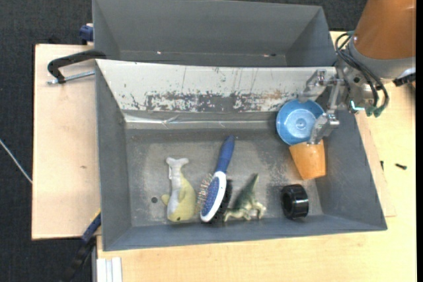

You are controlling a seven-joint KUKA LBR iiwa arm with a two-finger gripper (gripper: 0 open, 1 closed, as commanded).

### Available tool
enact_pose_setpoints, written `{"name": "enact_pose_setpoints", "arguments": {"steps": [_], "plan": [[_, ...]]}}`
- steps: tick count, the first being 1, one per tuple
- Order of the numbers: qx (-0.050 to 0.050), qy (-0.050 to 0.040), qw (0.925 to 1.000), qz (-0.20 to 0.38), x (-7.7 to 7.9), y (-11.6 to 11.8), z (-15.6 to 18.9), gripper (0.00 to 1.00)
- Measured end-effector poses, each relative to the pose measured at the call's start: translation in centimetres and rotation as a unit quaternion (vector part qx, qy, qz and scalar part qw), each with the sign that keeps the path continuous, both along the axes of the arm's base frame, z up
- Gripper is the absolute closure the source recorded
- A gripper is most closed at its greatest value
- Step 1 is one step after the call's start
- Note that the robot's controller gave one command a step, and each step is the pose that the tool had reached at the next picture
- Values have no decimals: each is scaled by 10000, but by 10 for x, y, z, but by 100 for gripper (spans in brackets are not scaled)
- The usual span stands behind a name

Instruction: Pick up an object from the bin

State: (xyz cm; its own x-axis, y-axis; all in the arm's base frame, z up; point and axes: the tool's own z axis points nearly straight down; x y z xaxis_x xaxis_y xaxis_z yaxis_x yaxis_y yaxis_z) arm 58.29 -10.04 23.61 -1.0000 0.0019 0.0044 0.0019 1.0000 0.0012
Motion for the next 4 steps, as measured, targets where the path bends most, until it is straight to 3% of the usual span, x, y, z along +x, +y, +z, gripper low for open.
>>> {"name": "enact_pose_setpoints", "arguments": {"steps": [1, 2, 3, 4], "plan": [[13, 5, 9976, 693, 7, 39, -98, 0], [6, -32, 9988, 480, -66, 98, -135, 0], [-13, -82, 9896, 1437, -77, 133, -152, 0], [17, -59, 9824, 1865, -60, 219, -141, 0]]}}
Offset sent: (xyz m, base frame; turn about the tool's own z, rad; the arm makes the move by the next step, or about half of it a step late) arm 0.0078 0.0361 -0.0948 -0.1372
